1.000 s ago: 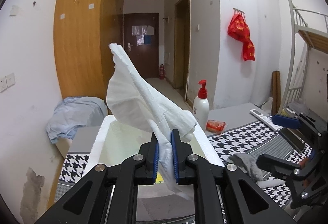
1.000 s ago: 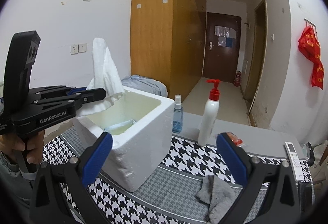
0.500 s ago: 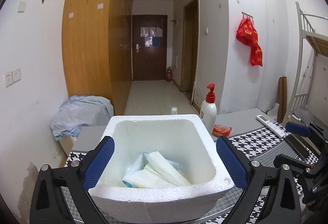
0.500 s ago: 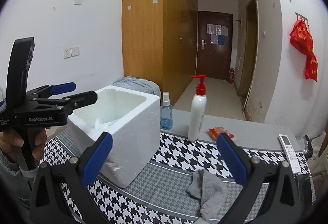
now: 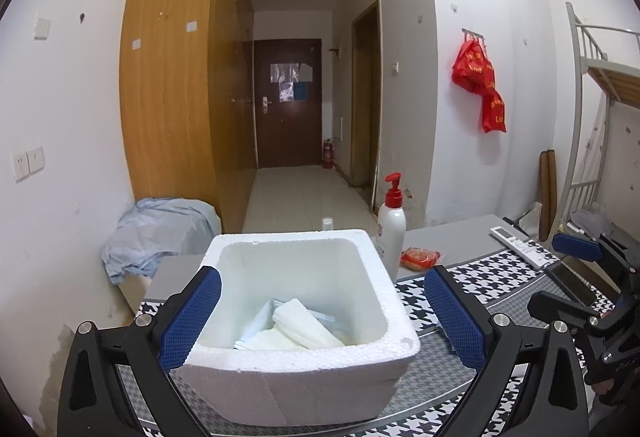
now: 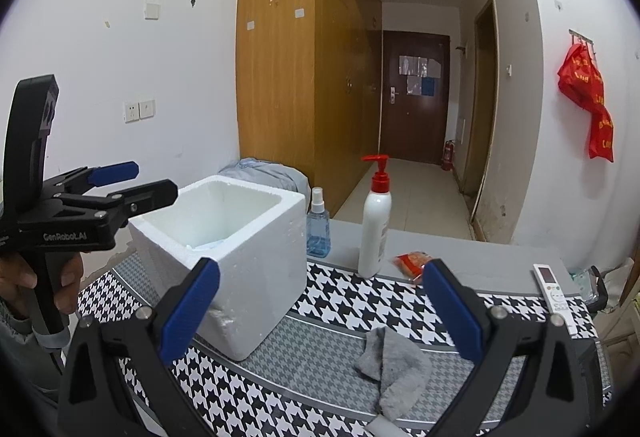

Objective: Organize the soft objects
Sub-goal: 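Move both tools away from the box toward the grey sock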

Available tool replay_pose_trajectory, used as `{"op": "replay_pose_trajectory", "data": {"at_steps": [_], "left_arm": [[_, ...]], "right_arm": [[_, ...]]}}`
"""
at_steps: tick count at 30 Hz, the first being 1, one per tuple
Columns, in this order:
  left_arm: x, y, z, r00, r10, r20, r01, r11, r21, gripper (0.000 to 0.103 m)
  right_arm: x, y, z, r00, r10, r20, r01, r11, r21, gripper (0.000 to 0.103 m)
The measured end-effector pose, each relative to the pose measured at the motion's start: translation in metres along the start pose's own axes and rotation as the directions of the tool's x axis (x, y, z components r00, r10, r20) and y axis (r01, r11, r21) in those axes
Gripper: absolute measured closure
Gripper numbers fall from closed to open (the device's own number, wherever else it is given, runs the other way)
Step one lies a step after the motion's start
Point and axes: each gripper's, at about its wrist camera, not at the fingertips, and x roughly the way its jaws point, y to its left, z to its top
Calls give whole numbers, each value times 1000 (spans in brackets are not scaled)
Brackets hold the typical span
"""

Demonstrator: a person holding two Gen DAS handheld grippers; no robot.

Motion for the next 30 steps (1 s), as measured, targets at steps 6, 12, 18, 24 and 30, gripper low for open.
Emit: {"op": "replay_pose_trajectory", "data": {"at_steps": [6,12,18,24,30], "left_arm": [[-13,-8,0,1000,-10,15,9,1000,9,1],[-27,-18,-2,999,-21,31,20,1000,22,1],[-38,-26,-4,999,-35,41,33,999,30,1],[-43,-31,-7,999,-33,42,32,999,30,1],[-49,-36,-12,998,-38,55,36,999,26,1]], "right_arm": [[-12,-1,-2,1000,-9,10,9,1000,3,0],[-26,-3,-5,999,-13,31,13,1000,0,0],[-37,-5,-7,999,-18,37,18,1000,-1,0],[-48,-7,-11,998,-22,52,23,1000,-6,0],[-55,-10,-18,998,-25,52,25,1000,2,0]]}}
